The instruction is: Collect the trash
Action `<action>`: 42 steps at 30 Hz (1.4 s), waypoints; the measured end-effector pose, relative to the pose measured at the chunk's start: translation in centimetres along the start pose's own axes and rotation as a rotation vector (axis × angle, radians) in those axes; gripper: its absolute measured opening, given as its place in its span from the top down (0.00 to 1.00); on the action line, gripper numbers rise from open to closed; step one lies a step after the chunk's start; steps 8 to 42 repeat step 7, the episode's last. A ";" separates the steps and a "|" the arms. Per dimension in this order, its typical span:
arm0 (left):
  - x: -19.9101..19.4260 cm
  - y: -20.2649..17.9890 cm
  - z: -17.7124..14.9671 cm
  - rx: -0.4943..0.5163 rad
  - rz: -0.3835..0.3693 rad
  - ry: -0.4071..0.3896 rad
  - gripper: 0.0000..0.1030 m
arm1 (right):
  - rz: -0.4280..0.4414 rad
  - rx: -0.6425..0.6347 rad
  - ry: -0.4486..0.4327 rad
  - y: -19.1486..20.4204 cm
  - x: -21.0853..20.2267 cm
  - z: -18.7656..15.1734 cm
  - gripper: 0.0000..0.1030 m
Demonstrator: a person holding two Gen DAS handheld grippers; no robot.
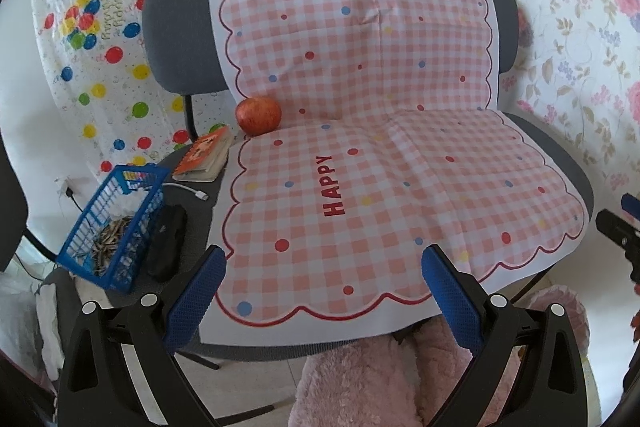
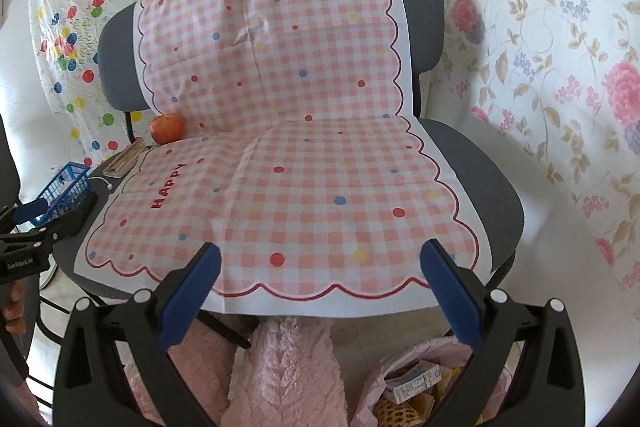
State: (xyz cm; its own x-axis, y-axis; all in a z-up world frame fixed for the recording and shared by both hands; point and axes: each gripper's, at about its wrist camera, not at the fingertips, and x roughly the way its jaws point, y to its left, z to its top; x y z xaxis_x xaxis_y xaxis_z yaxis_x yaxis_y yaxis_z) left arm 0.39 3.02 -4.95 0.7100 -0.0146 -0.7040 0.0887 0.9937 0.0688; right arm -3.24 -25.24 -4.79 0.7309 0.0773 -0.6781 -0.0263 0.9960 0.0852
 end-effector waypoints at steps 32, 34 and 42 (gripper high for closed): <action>4.8 0.9 0.3 -0.038 0.021 0.088 0.06 | -0.072 -0.025 0.016 -3.9 7.3 3.3 0.05; 4.8 0.9 0.3 -0.038 0.021 0.088 0.06 | -0.072 -0.025 0.016 -3.9 7.3 3.3 0.05; 4.8 0.9 0.3 -0.038 0.021 0.088 0.06 | -0.072 -0.025 0.016 -3.9 7.3 3.3 0.05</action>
